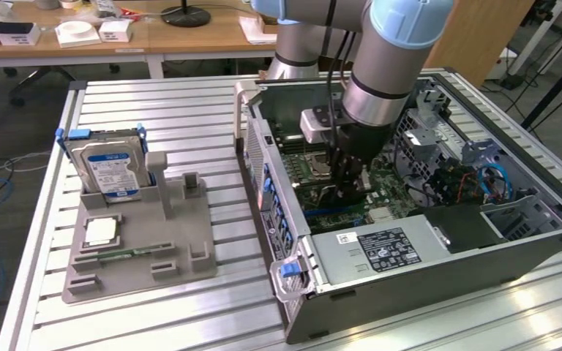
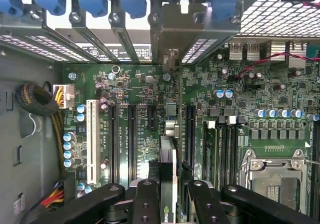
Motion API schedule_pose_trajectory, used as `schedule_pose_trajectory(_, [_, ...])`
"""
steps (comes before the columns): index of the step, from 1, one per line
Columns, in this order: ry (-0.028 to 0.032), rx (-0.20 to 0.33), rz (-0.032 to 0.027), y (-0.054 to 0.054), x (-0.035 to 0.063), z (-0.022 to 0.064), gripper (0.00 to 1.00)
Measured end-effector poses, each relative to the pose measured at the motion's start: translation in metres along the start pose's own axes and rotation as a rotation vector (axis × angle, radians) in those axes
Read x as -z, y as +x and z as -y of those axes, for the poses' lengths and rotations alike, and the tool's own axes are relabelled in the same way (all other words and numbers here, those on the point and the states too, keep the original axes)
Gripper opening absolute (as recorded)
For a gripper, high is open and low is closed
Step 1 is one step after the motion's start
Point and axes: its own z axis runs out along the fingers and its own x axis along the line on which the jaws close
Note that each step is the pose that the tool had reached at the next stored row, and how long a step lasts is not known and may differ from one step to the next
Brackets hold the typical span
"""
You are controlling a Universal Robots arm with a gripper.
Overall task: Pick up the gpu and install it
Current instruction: 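Insert the gpu into the slot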
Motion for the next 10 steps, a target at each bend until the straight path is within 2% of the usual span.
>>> schedule_pose_trajectory(10, [0.0003, 0.000, -0.0002, 0.0002, -0.0065, -0.0017, 0.27])
